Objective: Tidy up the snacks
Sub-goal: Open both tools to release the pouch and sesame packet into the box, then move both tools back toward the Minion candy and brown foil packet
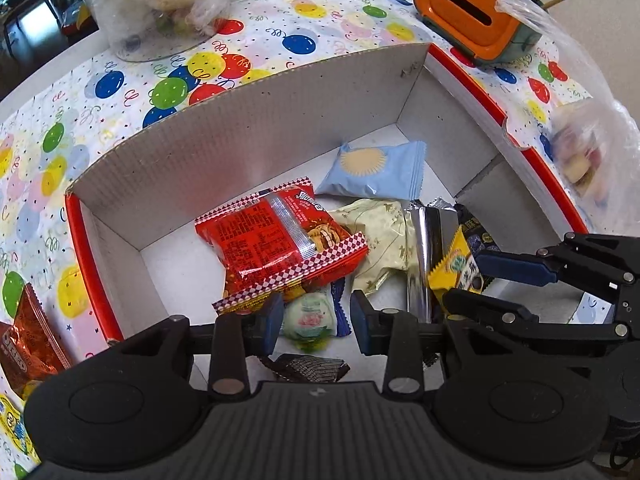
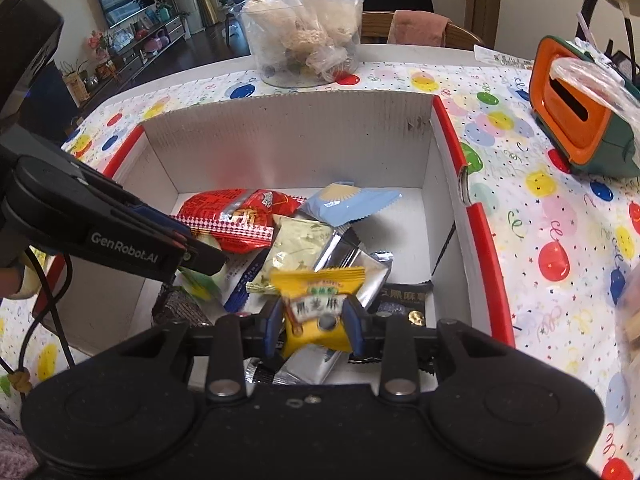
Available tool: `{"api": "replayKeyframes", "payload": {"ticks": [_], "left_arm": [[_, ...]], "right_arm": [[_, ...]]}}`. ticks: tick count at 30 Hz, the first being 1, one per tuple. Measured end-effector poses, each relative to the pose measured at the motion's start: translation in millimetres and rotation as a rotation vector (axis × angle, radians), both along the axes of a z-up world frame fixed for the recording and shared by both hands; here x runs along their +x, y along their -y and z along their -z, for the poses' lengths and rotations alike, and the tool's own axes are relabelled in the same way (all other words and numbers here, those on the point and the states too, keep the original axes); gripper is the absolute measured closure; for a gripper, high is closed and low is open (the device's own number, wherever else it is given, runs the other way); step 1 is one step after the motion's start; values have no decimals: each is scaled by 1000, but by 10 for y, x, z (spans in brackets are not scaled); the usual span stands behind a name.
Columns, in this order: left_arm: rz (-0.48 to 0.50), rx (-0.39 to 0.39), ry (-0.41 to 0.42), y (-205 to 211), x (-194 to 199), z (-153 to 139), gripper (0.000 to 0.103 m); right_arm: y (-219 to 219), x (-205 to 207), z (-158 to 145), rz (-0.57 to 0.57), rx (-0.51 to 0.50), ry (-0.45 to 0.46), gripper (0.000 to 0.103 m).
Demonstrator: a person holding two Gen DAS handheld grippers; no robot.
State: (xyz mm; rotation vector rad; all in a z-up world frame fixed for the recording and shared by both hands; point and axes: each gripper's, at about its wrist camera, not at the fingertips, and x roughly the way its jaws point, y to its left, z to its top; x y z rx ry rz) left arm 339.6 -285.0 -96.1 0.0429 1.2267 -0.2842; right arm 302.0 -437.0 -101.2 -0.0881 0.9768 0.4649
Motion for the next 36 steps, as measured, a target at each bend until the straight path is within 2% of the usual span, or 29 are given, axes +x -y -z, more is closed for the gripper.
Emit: {"api": "replayKeyframes", "payload": {"ticks": [3, 11, 21, 24, 26, 28, 36], "left_arm": [[-5, -17, 13, -29, -22, -38, 59], [-20, -64, 61, -116, -142, -195, 52], [-39, -124, 136, -321, -377, -440, 44], [-58, -126, 171, -421, -459, -515, 42], [-74, -131, 191, -504, -513, -560, 36], [-93, -136, 209, -598, -562, -600, 36], [-153, -143, 254, -1004, -750, -706, 33]], "right_arm": [[14, -11, -28, 10, 7, -2, 69], [22, -70, -183, 37, 39, 20, 63], [-97, -232, -453, 40, 80, 78, 39], [-151, -265, -511, 37, 91, 85, 39], [-198, -304, -552, 34, 94, 94, 35], [-255, -344, -589, 33, 98, 103, 29], [-552, -474, -691, 17, 113, 125, 20]]}}
